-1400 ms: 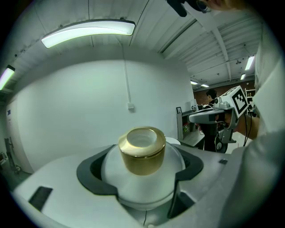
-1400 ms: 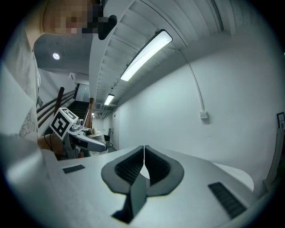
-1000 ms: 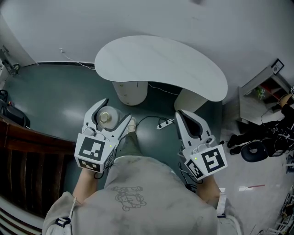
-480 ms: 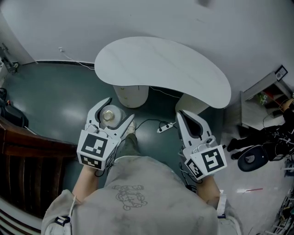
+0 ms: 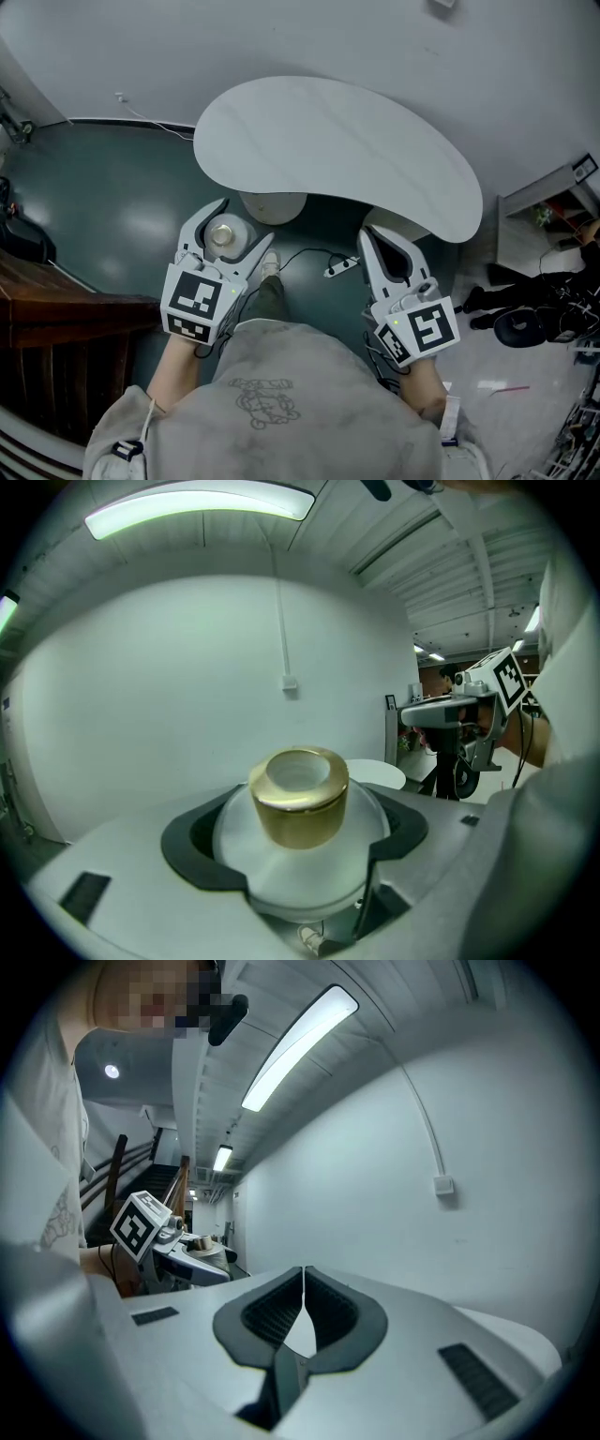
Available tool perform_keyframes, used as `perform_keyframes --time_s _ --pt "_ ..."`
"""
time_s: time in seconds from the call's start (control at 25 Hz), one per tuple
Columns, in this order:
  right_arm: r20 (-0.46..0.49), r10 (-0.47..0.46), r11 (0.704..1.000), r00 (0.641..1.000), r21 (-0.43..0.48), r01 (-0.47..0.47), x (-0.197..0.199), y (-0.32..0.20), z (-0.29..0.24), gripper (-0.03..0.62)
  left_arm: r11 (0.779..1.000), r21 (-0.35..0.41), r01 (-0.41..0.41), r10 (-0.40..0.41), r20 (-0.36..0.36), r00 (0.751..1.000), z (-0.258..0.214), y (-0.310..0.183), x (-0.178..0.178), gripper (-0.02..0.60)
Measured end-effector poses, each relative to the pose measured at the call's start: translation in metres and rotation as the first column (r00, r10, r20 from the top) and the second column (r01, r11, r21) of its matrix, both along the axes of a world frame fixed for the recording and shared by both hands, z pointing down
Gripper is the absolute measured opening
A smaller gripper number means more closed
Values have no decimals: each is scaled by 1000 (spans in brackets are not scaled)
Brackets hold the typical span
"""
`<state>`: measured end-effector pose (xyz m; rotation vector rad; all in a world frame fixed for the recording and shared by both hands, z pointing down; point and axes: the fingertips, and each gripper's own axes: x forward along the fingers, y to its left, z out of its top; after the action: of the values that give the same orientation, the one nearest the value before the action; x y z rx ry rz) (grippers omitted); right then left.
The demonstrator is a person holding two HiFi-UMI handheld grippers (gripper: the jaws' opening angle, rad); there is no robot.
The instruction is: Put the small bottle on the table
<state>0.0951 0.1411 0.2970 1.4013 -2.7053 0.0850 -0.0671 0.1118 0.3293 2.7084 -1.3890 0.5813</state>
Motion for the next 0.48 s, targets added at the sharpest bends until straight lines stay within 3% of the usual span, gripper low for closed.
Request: perform_keyframes --time_s 0.48 --pt "-37 29 997 999 -65 -32 -65 -119 4 31 998 -28 -64 64 1 998 -1 -121 -49 348"
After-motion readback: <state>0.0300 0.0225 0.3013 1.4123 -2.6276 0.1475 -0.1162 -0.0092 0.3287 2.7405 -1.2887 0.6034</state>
